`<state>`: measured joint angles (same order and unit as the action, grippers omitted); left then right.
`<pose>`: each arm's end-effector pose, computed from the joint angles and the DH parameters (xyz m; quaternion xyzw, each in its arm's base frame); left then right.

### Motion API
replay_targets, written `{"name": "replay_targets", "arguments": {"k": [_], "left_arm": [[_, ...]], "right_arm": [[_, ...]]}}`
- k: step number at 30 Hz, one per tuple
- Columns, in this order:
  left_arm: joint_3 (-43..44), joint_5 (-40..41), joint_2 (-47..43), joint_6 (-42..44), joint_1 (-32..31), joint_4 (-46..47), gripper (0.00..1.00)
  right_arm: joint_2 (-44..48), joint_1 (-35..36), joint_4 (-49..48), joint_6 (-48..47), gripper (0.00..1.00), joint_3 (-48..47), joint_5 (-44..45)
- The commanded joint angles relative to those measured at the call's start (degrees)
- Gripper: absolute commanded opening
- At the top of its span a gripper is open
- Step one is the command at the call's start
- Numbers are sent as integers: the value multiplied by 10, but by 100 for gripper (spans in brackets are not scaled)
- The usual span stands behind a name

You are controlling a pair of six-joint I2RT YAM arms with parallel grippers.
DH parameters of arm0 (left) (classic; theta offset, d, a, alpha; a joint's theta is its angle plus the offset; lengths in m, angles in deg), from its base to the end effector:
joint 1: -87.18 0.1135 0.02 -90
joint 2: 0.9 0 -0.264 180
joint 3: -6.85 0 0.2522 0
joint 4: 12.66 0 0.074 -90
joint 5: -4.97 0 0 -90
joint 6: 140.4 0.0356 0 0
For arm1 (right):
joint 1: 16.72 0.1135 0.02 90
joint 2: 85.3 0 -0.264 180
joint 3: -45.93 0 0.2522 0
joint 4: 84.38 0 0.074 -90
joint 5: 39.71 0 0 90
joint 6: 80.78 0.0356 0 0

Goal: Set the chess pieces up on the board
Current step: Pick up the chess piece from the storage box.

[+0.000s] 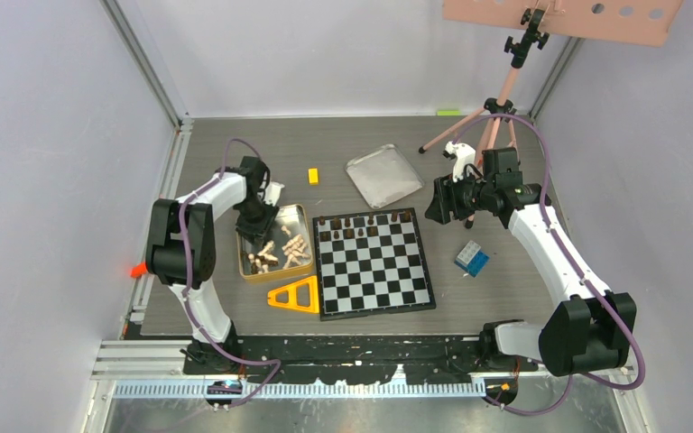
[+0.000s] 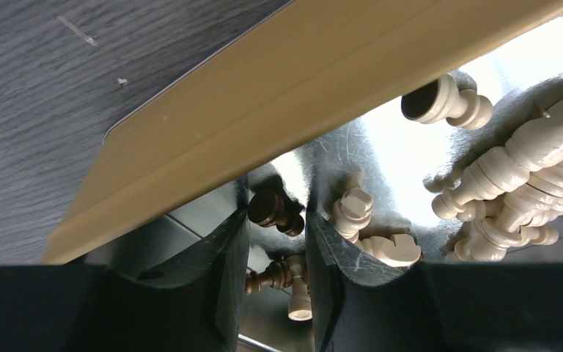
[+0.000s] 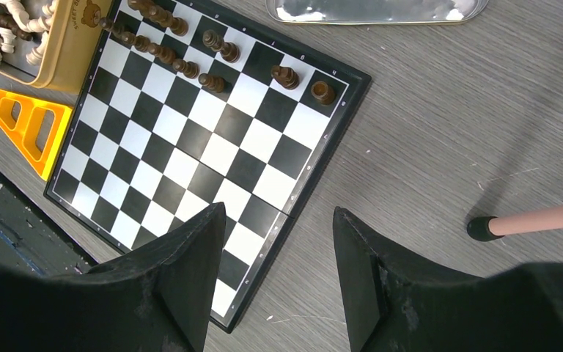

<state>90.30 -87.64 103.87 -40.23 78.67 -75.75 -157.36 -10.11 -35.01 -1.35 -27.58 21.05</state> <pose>0.3290 -0.0509 0.1680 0.1632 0.9851 -0.0220 0.0491 0.2575 0.0473 0.2931 -0.2245 0.8794 0.2234 0.3553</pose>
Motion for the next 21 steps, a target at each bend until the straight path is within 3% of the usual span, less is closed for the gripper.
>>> {"name": "replay_targets", "arguments": {"k": [1, 10, 21], "left_arm": [[-11, 0, -19, -8, 0, 33, 34], [-28, 9, -31, 3, 1, 51, 27], [-32, -16, -67, 48, 1, 60, 0]], "right_arm": [[0, -3, -5, -6, 62, 0, -12], [-2, -3, -4, -4, 61, 0, -15], [-4, -3, -2, -2, 61, -5, -31]]}}
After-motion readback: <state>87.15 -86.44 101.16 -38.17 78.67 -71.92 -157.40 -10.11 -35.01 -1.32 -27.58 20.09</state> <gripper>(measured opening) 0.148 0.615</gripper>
